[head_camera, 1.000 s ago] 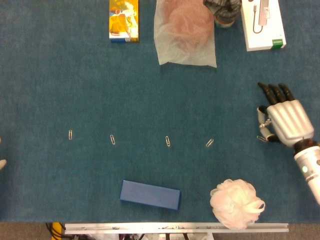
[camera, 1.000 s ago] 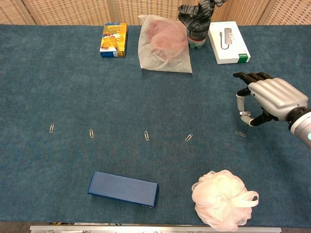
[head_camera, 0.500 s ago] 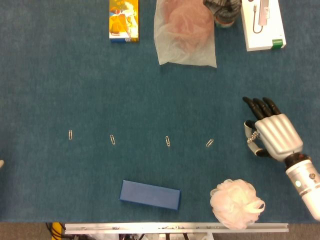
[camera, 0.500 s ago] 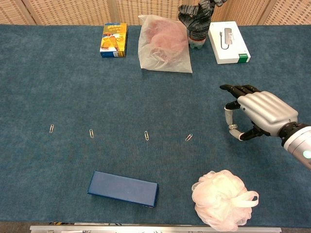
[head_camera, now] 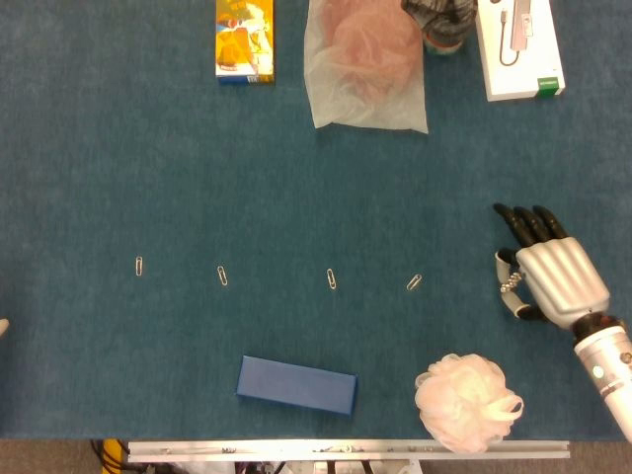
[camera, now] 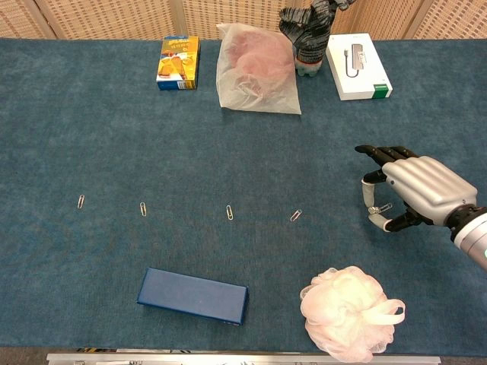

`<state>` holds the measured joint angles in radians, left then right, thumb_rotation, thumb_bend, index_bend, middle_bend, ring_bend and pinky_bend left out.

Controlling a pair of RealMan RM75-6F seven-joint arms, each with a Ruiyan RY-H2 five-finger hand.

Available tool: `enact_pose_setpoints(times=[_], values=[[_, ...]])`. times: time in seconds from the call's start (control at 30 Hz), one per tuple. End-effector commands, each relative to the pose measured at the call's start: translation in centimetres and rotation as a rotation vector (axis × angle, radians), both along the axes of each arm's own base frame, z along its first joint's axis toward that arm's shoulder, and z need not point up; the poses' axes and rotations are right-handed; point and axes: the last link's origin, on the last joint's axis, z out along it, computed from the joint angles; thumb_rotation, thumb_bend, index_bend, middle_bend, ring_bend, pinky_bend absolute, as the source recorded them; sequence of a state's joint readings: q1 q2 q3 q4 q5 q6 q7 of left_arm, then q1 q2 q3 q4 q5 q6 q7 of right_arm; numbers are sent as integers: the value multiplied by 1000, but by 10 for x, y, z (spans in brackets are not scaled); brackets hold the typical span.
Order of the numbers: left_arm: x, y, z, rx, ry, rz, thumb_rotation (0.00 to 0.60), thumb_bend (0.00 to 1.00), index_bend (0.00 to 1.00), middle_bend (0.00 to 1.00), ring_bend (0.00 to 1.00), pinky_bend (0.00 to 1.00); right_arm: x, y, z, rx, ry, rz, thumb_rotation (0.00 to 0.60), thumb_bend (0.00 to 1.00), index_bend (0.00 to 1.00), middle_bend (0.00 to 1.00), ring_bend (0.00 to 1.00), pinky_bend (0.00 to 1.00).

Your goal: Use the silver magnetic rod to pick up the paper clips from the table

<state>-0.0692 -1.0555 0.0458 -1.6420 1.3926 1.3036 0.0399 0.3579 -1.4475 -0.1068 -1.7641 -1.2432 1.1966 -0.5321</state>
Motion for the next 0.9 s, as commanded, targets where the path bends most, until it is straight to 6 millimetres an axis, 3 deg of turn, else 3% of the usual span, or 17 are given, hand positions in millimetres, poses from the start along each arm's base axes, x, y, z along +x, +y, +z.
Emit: enact_pose_setpoints(times=[0.03, 0.5, 0.9], values=[[0, 0, 0, -1, 1, 1, 600, 28, 467, 349, 208, 55, -2, 0, -1, 1, -2, -10, 600, 315, 633, 37, 0, 0], [0, -2, 1, 0, 4, 2, 600, 28, 467, 349, 208, 55, 37, -14, 5, -28, -98, 103, 600, 314, 633, 37, 0, 0], [1, -4, 5, -15, 17, -5, 600, 28, 467, 349, 208, 55, 67, -24, -22, 54, -168, 173, 600, 315, 633, 37, 0, 0]])
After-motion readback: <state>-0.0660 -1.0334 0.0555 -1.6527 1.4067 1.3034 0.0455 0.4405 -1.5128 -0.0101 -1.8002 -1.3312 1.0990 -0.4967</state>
